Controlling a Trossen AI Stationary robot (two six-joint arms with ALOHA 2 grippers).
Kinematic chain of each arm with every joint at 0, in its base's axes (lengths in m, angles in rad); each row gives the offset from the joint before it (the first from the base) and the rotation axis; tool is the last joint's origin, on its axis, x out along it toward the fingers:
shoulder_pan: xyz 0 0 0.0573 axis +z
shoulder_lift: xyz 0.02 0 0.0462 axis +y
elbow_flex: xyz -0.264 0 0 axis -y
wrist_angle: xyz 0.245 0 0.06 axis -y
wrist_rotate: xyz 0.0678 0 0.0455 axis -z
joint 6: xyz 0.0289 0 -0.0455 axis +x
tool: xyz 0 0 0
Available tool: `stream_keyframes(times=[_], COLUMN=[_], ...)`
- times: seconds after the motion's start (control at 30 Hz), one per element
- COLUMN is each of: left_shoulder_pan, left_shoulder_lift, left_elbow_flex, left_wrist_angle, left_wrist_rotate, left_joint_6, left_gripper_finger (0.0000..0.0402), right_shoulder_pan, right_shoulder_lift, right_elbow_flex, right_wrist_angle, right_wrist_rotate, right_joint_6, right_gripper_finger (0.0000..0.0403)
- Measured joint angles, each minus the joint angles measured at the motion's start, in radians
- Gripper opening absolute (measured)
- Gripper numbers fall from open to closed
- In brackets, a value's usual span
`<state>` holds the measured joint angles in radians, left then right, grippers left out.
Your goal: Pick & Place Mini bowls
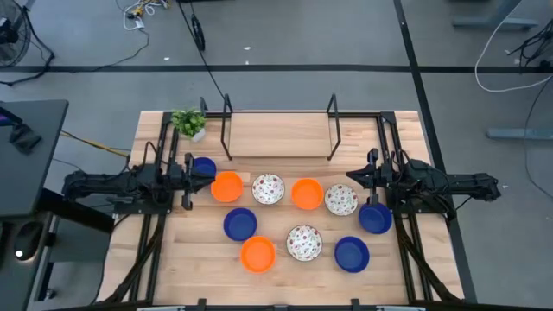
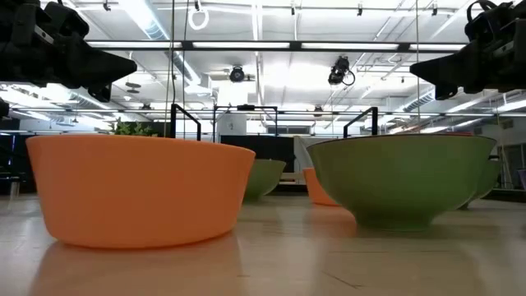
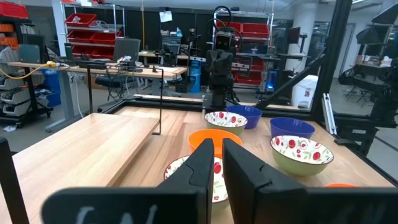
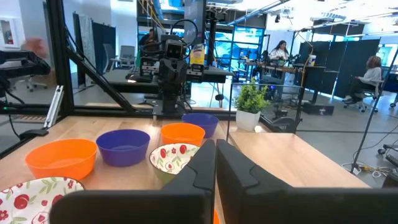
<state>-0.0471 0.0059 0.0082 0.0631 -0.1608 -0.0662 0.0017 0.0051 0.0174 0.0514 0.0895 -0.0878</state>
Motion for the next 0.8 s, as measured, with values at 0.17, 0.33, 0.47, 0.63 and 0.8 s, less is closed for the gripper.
stream_keyframes(times=[0.17,0.33,0.47,0.63,0.8], left_shoulder_pan=[0.000,0.000,0.000,0.000,0.000], left_shoulder_lift=[0.000,0.000,0.000,0.000,0.000], left_elbow_flex=[0.000,0.000,0.000,0.000,0.000], left_wrist_angle=[0.000,0.000,0.000,0.000,0.000], left_wrist_rotate=[0.000,0.000,0.000,0.000,0.000], left_joint_6=[0.000,0.000,0.000,0.000,0.000], left_gripper_finger=[0.0039,0.0039,0.0039,0.0039,0.0039], right_shoulder_pan=[0.000,0.000,0.000,-0.003,0.000], right_shoulder_lift=[0.000,0.000,0.000,0.000,0.000], right_elbow_flex=[0.000,0.000,0.000,0.000,0.000], right_wrist_angle=[0.000,0.000,0.000,0.027,0.038], right_wrist_rotate=[0.000,0.000,0.000,0.026,0.023], right_joint_6=[0.000,0.000,0.000,-0.080,-0.108], right_gripper_finger=[0.0016,0.0016,0.0016,0.0016,0.0016])
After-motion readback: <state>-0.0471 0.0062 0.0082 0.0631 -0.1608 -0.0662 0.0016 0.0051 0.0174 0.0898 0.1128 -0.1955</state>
